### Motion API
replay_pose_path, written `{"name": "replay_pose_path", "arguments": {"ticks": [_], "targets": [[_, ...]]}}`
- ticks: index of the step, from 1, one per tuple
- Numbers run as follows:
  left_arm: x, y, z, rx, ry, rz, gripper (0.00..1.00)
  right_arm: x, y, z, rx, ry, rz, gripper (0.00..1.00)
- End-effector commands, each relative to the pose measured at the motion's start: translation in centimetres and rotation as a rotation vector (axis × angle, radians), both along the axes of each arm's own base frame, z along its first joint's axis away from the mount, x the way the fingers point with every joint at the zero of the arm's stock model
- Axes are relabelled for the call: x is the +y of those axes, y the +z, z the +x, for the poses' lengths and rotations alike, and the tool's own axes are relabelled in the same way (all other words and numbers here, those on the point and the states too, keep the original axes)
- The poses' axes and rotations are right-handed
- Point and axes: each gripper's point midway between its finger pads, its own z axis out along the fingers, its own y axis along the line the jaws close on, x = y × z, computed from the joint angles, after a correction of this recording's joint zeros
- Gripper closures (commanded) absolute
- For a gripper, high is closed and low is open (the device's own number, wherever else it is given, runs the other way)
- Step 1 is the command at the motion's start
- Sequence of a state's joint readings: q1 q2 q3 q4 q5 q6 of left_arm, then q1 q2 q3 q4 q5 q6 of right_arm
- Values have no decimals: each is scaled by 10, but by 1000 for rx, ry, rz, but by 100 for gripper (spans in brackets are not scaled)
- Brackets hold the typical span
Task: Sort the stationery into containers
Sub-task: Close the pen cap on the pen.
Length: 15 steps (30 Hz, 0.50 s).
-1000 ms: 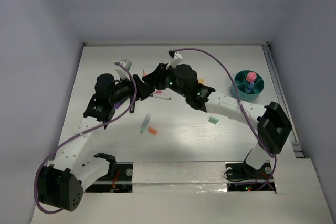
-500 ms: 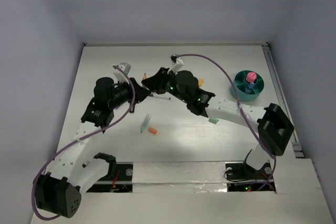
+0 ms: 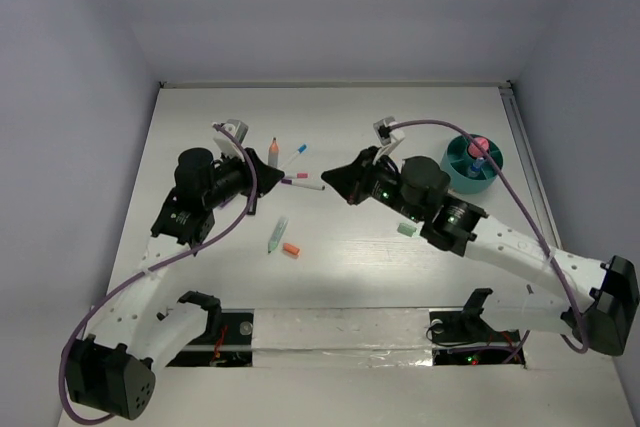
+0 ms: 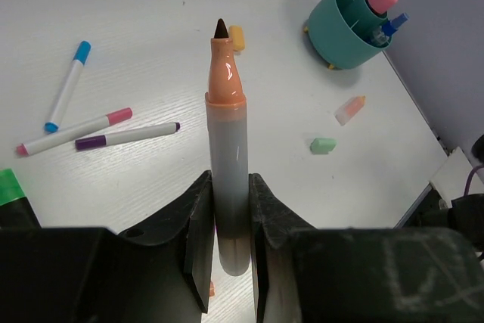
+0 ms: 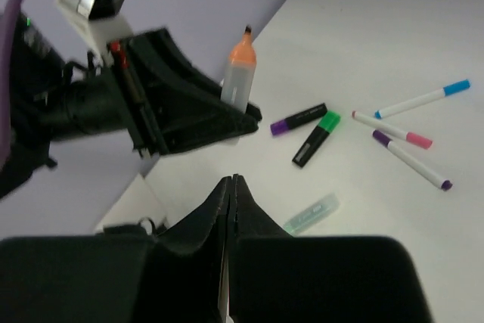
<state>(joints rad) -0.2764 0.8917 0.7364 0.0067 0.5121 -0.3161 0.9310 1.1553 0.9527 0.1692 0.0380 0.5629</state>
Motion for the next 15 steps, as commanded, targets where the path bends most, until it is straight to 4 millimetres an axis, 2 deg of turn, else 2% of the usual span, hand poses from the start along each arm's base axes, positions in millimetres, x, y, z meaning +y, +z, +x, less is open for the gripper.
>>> {"name": "replay_pose_path", "arguments": {"ticks": [1, 2, 3, 5, 6, 7, 8, 10, 13, 15], "targets": [[-1, 40, -2, -123, -27, -10, 100, 6, -76, -34, 78, 194, -207, 100], [0, 41, -1, -128, -17, -7, 100, 12, -89, -49, 104, 288, -223, 100], [2, 42, -2, -133, -10, -4, 100, 15, -118, -57, 156, 325, -271, 100], [6, 43, 0, -141, 19, 3, 100, 21, -145, -69, 200, 366, -318, 88], [11, 45, 0, -149, 39, 4, 100, 23, -162, -68, 231, 368, -345, 81], [12, 44, 0, -148, 47, 5, 100, 26, -172, -74, 247, 384, -354, 75], [13, 44, 0, -149, 54, 5, 100, 33, -172, -75, 256, 397, -329, 63], [14, 44, 1, -147, 58, 6, 100, 46, -185, -82, 287, 437, -333, 56], [14, 42, 2, -143, 59, 9, 100, 66, -197, -95, 296, 493, -349, 53], [14, 43, 3, -142, 60, 9, 100, 76, -211, -93, 282, 498, -406, 52]]}}
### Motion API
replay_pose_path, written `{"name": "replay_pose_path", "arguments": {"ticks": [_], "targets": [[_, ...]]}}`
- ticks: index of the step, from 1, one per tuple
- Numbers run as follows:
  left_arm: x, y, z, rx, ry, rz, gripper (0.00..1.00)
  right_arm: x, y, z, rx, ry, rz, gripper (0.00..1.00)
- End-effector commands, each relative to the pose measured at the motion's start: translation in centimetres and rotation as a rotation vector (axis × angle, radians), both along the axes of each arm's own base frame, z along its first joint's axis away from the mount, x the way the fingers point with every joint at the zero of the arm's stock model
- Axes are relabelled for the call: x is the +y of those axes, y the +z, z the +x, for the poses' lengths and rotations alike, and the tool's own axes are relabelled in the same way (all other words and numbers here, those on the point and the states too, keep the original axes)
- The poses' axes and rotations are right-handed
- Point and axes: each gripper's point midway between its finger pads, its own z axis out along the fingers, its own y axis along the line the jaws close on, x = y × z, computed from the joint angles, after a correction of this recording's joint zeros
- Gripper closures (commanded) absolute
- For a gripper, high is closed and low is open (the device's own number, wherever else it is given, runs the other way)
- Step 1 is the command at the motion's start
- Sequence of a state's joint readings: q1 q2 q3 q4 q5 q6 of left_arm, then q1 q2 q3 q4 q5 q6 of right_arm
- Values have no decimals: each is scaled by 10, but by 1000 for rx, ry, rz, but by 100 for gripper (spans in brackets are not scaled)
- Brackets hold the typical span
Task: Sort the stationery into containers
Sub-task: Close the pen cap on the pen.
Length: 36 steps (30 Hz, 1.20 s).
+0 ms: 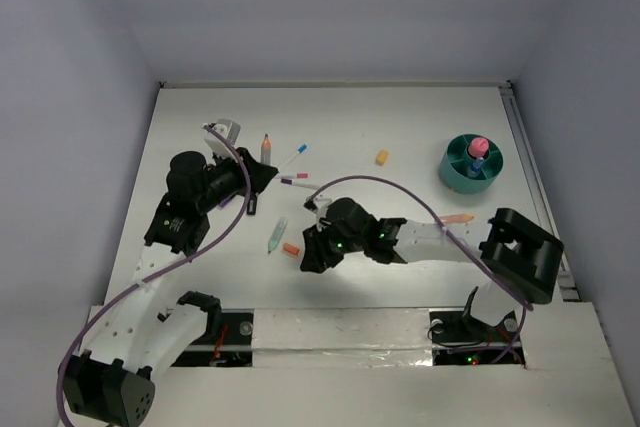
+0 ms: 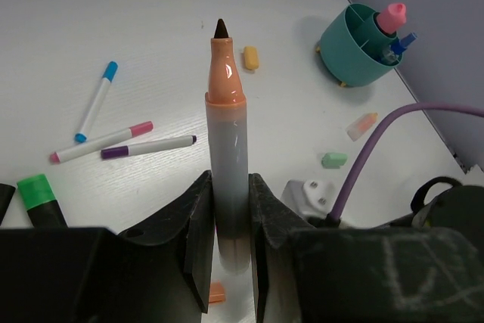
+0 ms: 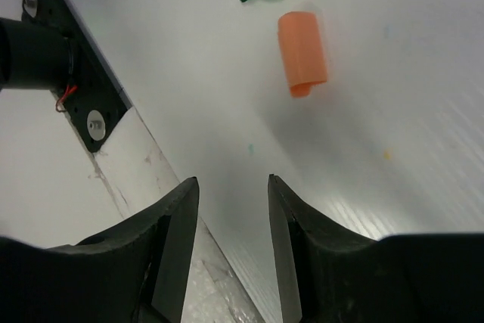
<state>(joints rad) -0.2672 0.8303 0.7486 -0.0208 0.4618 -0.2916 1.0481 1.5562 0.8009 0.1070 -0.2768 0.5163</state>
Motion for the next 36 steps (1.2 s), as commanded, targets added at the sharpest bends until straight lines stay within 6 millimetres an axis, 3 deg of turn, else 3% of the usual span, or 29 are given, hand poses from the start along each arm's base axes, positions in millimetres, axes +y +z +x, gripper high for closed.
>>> {"name": "replay_pose_path", "arguments": {"ticks": [1, 2, 7, 8, 10, 13, 16, 21, 36], "targets": [[2, 27, 4, -80, 9, -7, 100, 34, 20, -1, -72, 69, 50, 52], [2, 27, 4, -81, 10, -7, 100, 37, 21, 11, -123, 50, 25, 52], [17, 27, 8, -76, 86, 4, 100, 33, 22, 31, -243, 53, -65, 46], [32, 25, 17, -65, 177, 18, 100, 26, 13, 36, -277, 66, -122, 45], [58, 23, 25, -45, 289, 36, 100, 31, 7, 42, -308, 88, -155, 45], [79, 31, 28, -63, 368, 18, 100, 36, -7, 49, -331, 132, -208, 45], [83, 33, 28, -62, 369, 4, 100, 38, -17, 55, -364, 169, -258, 45], [83, 33, 26, -66, 362, -3, 100, 42, -13, 73, -436, 177, -326, 45], [86, 36, 24, -78, 373, 1, 100, 55, -33, 60, -494, 254, -446, 43]]}}
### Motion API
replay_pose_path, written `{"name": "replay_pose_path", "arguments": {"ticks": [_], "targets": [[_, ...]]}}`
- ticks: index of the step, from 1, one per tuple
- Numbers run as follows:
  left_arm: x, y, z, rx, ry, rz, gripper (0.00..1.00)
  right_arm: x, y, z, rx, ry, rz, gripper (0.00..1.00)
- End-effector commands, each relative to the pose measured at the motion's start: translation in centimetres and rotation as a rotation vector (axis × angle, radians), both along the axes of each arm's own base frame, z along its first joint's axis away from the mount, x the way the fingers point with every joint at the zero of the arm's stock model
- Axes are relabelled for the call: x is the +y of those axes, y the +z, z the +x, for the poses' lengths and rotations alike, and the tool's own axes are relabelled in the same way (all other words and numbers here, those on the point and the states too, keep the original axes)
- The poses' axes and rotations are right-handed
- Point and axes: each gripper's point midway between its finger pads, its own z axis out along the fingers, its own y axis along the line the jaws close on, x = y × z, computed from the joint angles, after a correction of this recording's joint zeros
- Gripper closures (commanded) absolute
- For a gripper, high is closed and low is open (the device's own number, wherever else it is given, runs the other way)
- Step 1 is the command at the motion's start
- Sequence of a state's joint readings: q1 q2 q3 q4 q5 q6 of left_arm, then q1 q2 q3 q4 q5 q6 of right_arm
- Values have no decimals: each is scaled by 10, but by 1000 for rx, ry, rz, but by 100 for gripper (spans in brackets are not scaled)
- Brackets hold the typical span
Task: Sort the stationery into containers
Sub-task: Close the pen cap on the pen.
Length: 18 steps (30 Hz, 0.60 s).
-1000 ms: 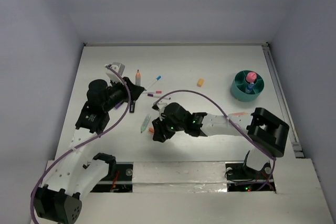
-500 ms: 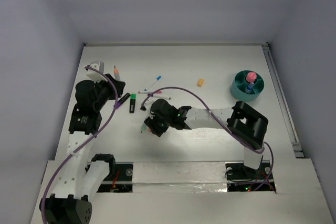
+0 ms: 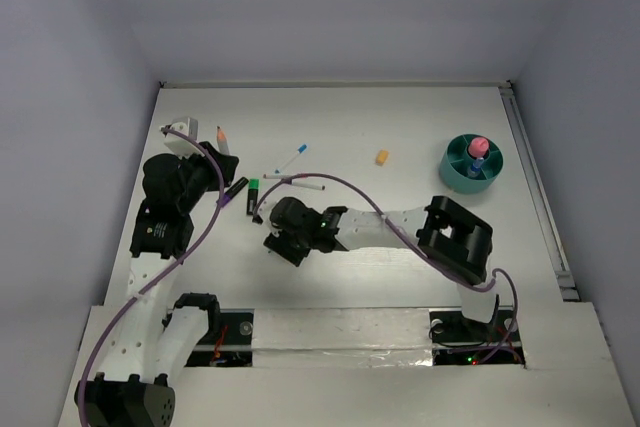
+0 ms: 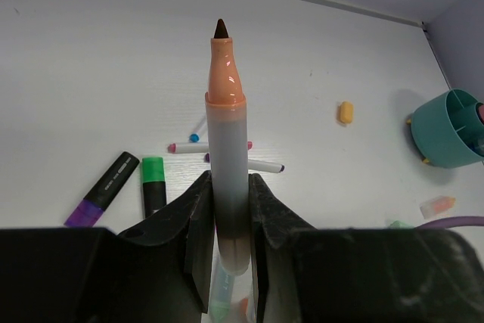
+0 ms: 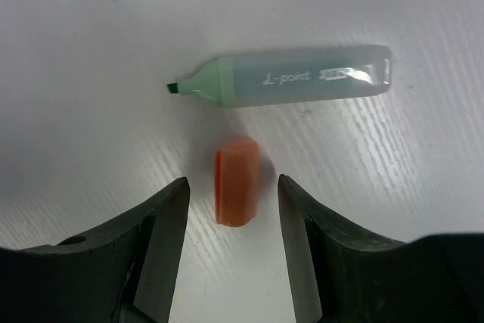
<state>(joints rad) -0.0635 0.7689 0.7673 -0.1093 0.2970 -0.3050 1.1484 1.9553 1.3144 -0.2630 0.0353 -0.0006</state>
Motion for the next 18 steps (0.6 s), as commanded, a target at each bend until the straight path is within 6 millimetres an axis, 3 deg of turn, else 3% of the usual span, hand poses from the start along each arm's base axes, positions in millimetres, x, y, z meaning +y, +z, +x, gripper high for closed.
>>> {"name": "replay_pose_path", "arguments": {"ticks": [1, 10, 15, 17, 18], "targets": [[2, 32, 0, -89, 7, -10, 100, 11, 9, 0, -63, 32, -24, 43], [0, 35, -2, -104, -3, -14, 100, 10, -9, 14, -137, -6, -136, 47], [-1, 35, -2, -104, -11, -16, 100, 5, -17, 14, -123, -43, -166, 56], [-1, 35, -2, -104, -9, -15, 100, 3, -20, 14, -115, -55, -179, 69], [-1, 35, -2, -103, -11, -17, 100, 1, -21, 14, -115, -59, -185, 69]]}}
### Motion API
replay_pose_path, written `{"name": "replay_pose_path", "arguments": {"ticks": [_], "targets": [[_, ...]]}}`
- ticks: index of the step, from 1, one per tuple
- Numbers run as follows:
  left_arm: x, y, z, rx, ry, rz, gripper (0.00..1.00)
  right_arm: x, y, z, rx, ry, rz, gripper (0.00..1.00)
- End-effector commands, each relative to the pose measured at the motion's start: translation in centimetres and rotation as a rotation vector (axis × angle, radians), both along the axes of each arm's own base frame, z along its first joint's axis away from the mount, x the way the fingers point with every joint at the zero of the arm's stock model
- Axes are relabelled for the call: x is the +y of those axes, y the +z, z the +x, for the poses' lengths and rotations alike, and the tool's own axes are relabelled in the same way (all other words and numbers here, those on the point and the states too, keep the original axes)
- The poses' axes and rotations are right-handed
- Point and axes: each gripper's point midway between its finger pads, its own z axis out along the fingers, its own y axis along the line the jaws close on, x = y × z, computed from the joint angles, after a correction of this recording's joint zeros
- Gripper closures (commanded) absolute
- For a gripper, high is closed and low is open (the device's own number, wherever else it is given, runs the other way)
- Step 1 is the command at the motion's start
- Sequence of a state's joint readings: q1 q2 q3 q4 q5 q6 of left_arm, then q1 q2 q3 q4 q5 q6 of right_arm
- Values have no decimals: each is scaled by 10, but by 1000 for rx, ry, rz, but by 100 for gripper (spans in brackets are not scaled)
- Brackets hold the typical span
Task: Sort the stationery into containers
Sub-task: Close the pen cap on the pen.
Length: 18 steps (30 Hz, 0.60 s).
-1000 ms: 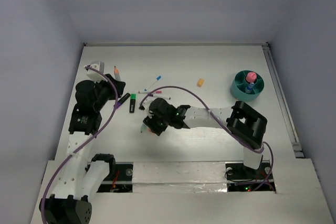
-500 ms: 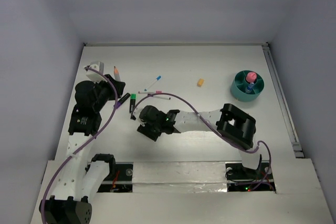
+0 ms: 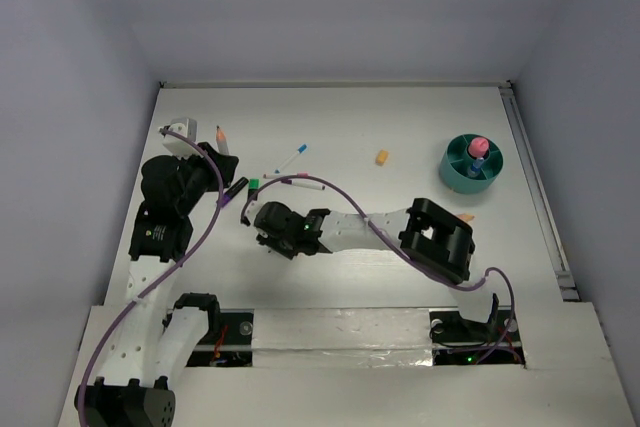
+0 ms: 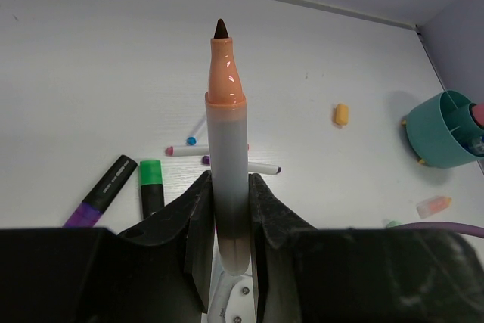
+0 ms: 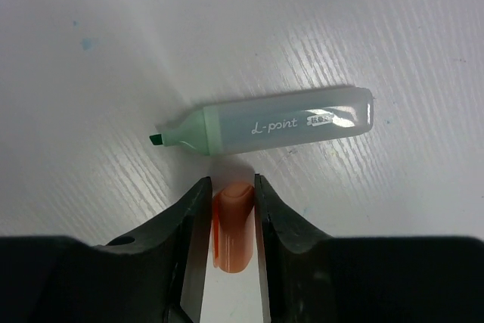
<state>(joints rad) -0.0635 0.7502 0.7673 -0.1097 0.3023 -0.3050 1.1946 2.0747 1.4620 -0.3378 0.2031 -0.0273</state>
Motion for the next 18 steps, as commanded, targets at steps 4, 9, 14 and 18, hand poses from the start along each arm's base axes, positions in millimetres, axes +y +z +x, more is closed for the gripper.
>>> {"name": "replay_pose_path", "arguments": {"ticks": [4, 9, 14, 18], "targets": [[-2, 29, 1, -83, -10, -17, 100, -18, -9, -2, 6, -42, -89, 68], [-2, 28, 1, -79, -14, -19, 100, -21, 0, -5, 12, -37, -84, 57], [-3, 29, 1, -82, -17, -20, 100, -23, -1, -8, 33, -61, -80, 59], [-3, 29, 1, -82, -17, -21, 100, -26, -6, -10, 47, -72, -94, 64]]}}
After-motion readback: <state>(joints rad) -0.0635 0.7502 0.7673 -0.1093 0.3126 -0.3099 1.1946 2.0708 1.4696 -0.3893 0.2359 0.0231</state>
